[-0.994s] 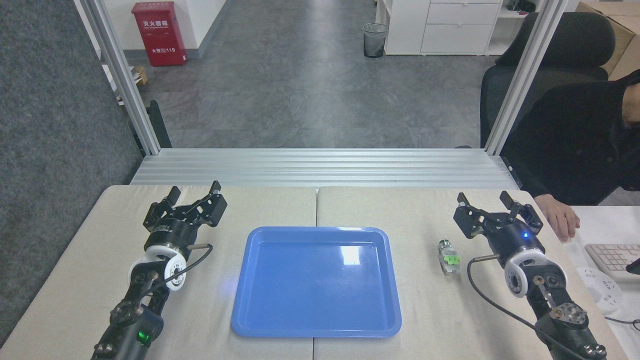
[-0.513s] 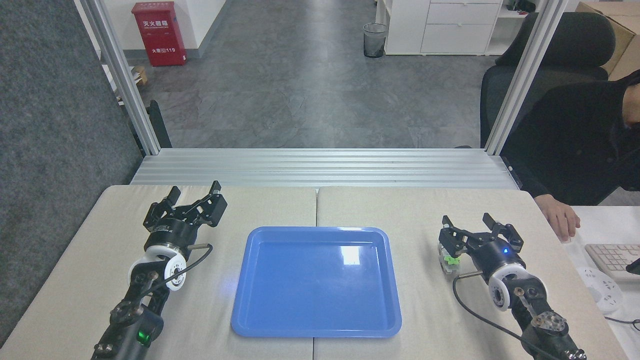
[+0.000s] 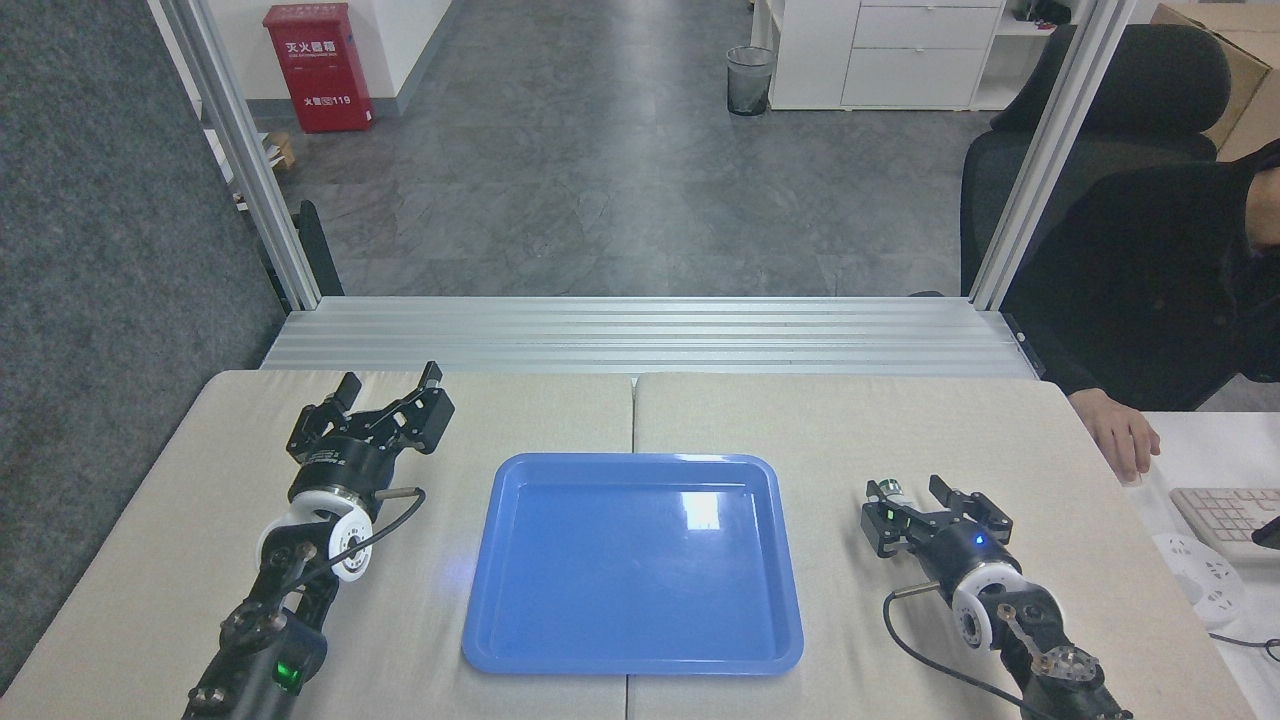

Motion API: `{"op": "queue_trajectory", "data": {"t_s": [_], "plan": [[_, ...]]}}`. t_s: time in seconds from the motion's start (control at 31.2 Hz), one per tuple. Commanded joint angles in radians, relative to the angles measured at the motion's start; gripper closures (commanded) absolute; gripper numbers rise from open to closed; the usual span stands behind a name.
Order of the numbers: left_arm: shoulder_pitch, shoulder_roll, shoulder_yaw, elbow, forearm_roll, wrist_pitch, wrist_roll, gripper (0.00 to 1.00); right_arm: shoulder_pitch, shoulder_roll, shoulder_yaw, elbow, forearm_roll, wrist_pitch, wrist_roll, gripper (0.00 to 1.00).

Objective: Pick up switch part and place in tray
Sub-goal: 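Lower the right gripper onto the green switch part and close it, then lift the switch part with the right gripper and carry it over the tray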

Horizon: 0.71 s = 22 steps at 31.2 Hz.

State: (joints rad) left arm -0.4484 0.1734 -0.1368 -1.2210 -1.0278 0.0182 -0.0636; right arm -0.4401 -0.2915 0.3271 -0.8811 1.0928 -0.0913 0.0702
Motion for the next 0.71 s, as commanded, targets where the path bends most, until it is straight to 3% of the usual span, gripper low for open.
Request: {"op": "queue_trajectory", "data": {"t_s": [0.0,0.51,0.67], "plan": [[0.000,0.000,0.000,0.000,0.000,0.000,0.001,0.00,-0.002,0.018,0.076,0.111,-0.001,-0.001,-0.001,0.30],[-0.001,0.000,0.000,0.000,0.000,0.000,0.001,0.00,-0.006,0.032,0.052,0.094,-0.021,0.025,-0.013,0.81],[0.000,0.000,-0.001,0.000,0.000,0.000,0.001,0.00,-0.006,0.064,-0.120,-0.082,-0.108,0.016,0.005,0.85]]}}
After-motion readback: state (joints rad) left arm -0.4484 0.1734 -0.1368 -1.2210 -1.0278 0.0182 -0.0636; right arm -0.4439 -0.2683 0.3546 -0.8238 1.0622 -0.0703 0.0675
